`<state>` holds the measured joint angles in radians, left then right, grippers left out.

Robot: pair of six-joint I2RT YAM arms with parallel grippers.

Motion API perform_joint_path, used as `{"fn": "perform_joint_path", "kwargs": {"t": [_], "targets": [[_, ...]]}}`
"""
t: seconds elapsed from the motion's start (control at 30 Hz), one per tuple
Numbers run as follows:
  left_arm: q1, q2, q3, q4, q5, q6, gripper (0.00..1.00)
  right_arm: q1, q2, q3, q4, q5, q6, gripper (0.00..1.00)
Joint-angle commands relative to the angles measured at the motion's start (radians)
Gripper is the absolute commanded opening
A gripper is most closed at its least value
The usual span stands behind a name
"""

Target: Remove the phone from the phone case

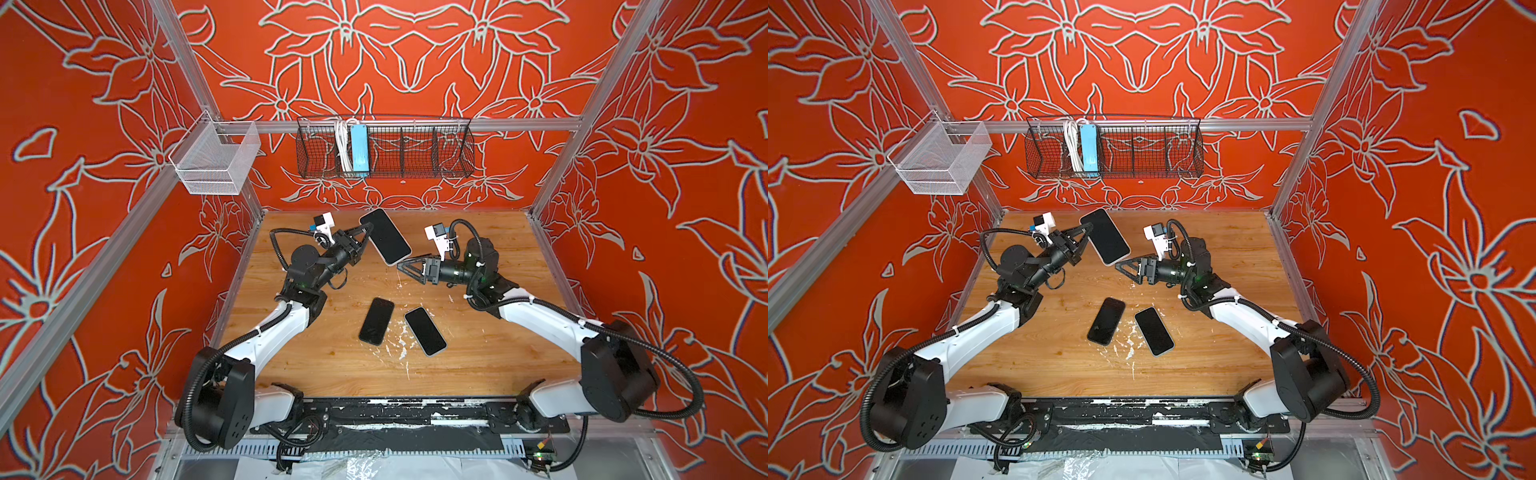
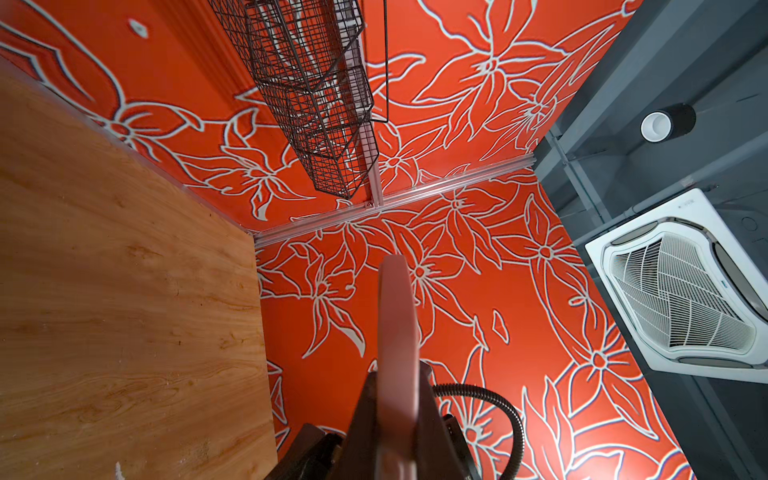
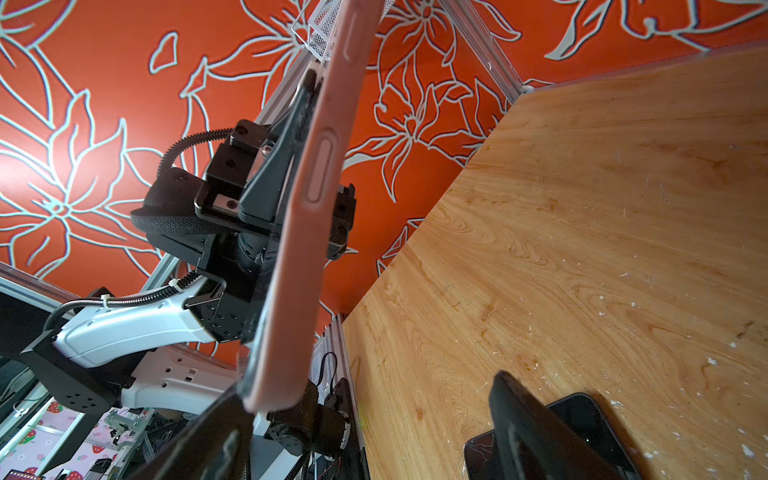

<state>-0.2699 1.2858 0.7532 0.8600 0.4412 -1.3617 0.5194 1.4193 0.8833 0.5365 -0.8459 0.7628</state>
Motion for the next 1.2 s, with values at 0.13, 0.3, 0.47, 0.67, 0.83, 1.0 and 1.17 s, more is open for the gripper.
{"fn": "perform_joint_path", "kwargs": {"t": [0.13,0.3,0.47,0.67,0.83,1.0,1.17], "targets": [[-0.015,0.002,0.024,0.088,-0.002,-0.005,0.00,0.007,-0.005,0.019,0.061,-0.017,0.007,0.89],[-0.018,0.006,0.029,0.083,-0.004,-0.002,0.00,0.007,-0.005,0.015,0.108,-0.045,0.013,0.89],[-0.025,0.015,0.035,0.094,-0.005,-0.013,0.00,0.007,-0.003,0.016,0.077,-0.033,0.006,0.89],[-0.027,0.014,0.047,0.090,-0.007,-0.011,0.00,0.008,0.001,0.011,0.071,-0.031,0.001,0.89],[-0.028,0.015,0.056,0.085,-0.015,-0.005,0.00,0.007,-0.006,0.007,0.031,-0.032,-0.034,0.89],[-0.029,0.027,0.072,0.086,-0.014,-0.008,0.00,0.008,-0.016,-0.007,0.029,-0.034,-0.037,0.85],[-0.029,0.031,0.078,0.088,-0.010,-0.013,0.00,0.007,-0.023,-0.010,0.036,-0.022,-0.033,0.84]]}}
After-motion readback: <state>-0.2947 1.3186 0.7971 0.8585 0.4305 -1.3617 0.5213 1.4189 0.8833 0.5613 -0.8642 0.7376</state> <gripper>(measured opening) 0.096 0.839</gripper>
